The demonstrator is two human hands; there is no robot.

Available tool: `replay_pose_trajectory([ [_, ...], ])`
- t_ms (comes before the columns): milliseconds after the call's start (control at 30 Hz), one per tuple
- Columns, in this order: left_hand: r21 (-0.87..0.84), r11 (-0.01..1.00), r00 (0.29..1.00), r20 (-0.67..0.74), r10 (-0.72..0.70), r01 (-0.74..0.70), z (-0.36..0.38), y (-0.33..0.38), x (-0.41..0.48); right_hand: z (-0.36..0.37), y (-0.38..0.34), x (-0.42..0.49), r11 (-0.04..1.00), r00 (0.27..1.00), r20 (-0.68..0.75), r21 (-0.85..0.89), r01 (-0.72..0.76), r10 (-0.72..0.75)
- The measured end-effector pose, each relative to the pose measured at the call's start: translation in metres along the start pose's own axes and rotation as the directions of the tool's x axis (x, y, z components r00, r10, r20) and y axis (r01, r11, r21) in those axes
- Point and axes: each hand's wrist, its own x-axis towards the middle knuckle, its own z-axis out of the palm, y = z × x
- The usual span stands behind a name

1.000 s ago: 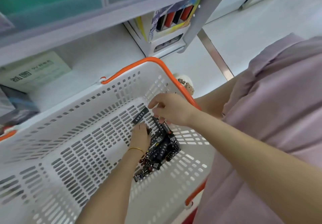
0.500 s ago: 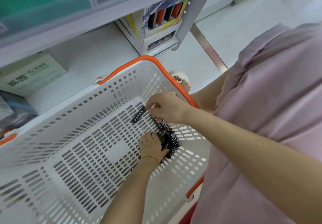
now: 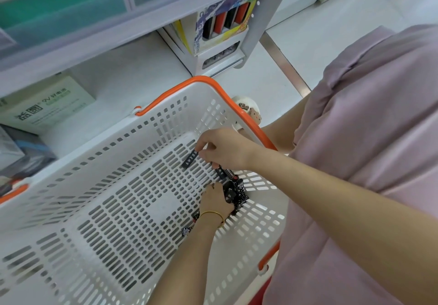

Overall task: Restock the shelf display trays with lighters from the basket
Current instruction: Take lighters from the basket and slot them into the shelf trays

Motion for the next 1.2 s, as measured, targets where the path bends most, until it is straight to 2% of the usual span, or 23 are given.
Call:
replay_pose_trajectory([
  [167, -0.127, 0.990, 0.998, 0.019, -0.064, 0.066, -0.014, 0.000, -0.003, -0.001, -0.001, -0.002, 0.999, 0.999, -0.013, -0.034, 0.038, -0.038],
  [267, -0.322, 0.936, 0.990, 0.059, -0.126, 0.139, -0.024, -0.003, -0.006, -0.004, -0.003, -0.002, 0.999, 0.999, -0.025, -0.032, 0.039, -0.040],
  [333, -0.552, 0.813, 0.983, 0.096, -0.159, 0.186, -0.036, -0.003, -0.013, -0.006, -0.005, -0.003, 0.999, 0.998, -0.035, -0.007, 0.046, -0.046],
  [433, -0.814, 0.548, 0.980, 0.131, -0.152, 0.194, -0.063, -0.003, -0.033, -0.011, -0.010, -0.005, 0.996, 0.996, -0.048, 0.050, 0.077, -0.074],
  [500, -0.907, 0.386, 0.983, 0.126, -0.136, 0.170, -0.081, -0.004, -0.046, -0.017, -0.016, -0.008, 0.992, 0.995, -0.048, 0.087, 0.096, -0.092],
  [600, -0.956, 0.276, 0.991, 0.063, -0.122, 0.095, -0.110, -0.003, -0.070, -0.028, -0.025, -0.013, 0.985, 0.990, -0.067, 0.116, 0.131, -0.124],
  [733, -0.965, 0.252, 0.994, -0.093, -0.055, -0.076, -0.150, 0.007, -0.109, -0.041, -0.036, -0.021, 0.978, 0.979, -0.126, 0.116, 0.176, -0.161],
  [833, -0.926, 0.330, 0.977, -0.208, -0.036, -0.185, -0.171, 0.017, -0.141, -0.048, -0.042, -0.032, 0.952, 0.976, -0.128, 0.232, 0.201, -0.176],
  [933, -0.871, 0.400, 0.946, -0.324, -0.030, -0.285, -0.187, 0.031, -0.173, -0.051, -0.052, -0.051, 0.889, 0.972, -0.039, 0.396, 0.230, -0.234],
  [1033, -0.820, 0.461, 0.915, -0.401, -0.040, -0.340, -0.200, 0.043, -0.199, -0.051, -0.064, -0.068, 0.864, 0.938, -0.010, 0.386, 0.325, -0.348],
  [1100, -0.823, 0.430, 0.900, -0.433, -0.052, -0.371, -0.206, 0.047, -0.215, -0.056, -0.072, -0.078, 0.833, 0.914, -0.018, 0.404, 0.377, -0.405],
  [1200, -0.860, 0.288, 0.876, -0.468, -0.116, -0.421, -0.217, 0.050, -0.236, -0.073, -0.082, -0.093, 0.737, 0.887, -0.010, 0.552, 0.390, -0.461],
])
